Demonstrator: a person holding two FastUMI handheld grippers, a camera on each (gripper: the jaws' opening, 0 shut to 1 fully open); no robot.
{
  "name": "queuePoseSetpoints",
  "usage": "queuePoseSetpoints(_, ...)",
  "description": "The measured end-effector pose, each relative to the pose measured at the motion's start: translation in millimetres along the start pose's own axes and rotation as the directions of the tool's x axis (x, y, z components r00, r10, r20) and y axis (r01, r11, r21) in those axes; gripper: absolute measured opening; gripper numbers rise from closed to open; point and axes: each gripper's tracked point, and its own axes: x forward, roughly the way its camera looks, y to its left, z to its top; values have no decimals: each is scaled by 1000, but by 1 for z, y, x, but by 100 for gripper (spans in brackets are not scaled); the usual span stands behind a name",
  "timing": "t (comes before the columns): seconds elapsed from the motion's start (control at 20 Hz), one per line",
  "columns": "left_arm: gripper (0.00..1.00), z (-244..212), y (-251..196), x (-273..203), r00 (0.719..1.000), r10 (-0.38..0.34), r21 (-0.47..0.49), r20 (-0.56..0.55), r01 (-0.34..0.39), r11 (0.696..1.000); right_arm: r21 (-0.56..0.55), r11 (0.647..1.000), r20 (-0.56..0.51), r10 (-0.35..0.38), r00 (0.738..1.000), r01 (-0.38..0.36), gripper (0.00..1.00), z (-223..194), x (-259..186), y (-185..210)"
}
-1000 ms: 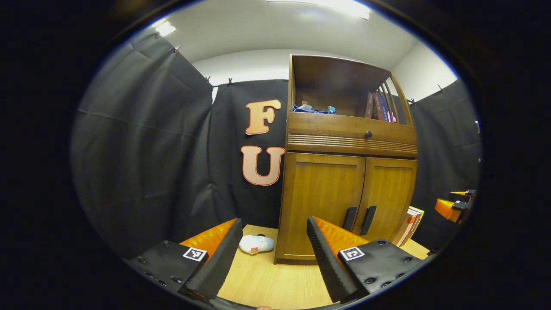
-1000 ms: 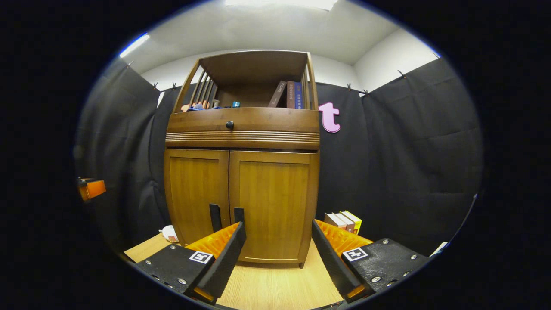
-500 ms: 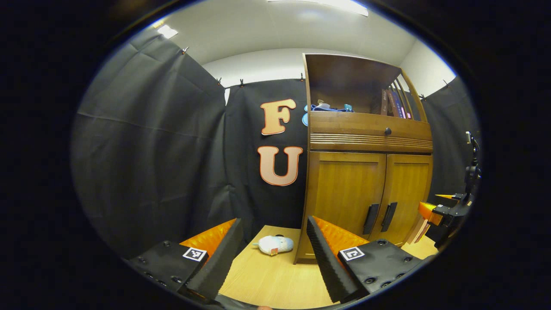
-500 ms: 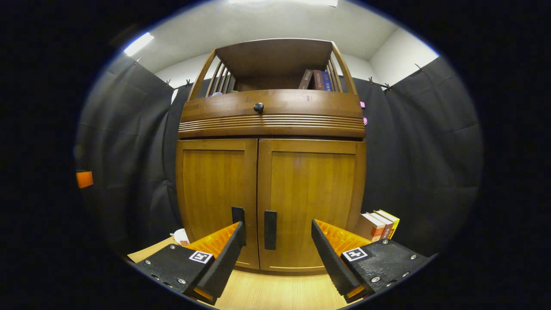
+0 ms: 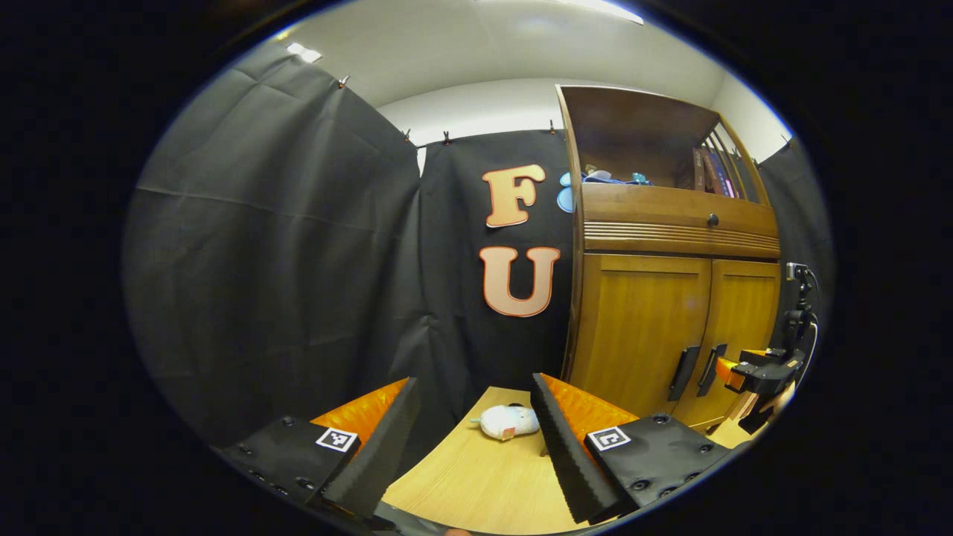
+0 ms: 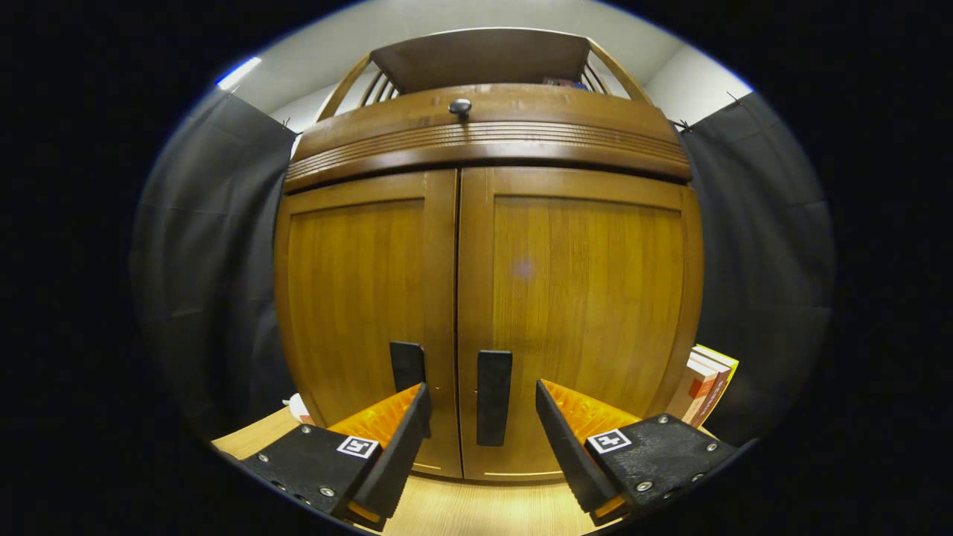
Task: Open the right door of the double-door shoe cabinet with the right hand, and open the left door with the left hand.
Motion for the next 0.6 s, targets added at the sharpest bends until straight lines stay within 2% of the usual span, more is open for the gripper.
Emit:
queuePoseSetpoints(0.25,93,-9,20,13,999,35,1,-15,-35,999,50,998,-58,-37,998,40,76,-32,41,-11)
queuePoseSetpoints(0.3,96,-9,21,13,999,35,-2,-13,-35,999,58,997,-66,-41,997,45,75,-37,45,-14)
queuePoseSetpoints(0.35,93,-9,19,13,999,36,-4,-10,-36,999,60,997,-71,-42,997,46,73,-41,49,-15)
queuePoseSetpoints(0.45,100,-10,20,15,999,40,1,-7,-40,999,60,998,-80,-32,996,37,66,-45,56,-12)
queuePoseSetpoints(0.5,93,-12,20,18,999,42,4,-8,-42,999,69,997,-80,-24,996,30,64,-46,58,-9)
queuePoseSetpoints(0.6,93,-14,19,19,999,42,3,-13,-42,999,80,996,-77,-21,997,27,58,-48,61,-8)
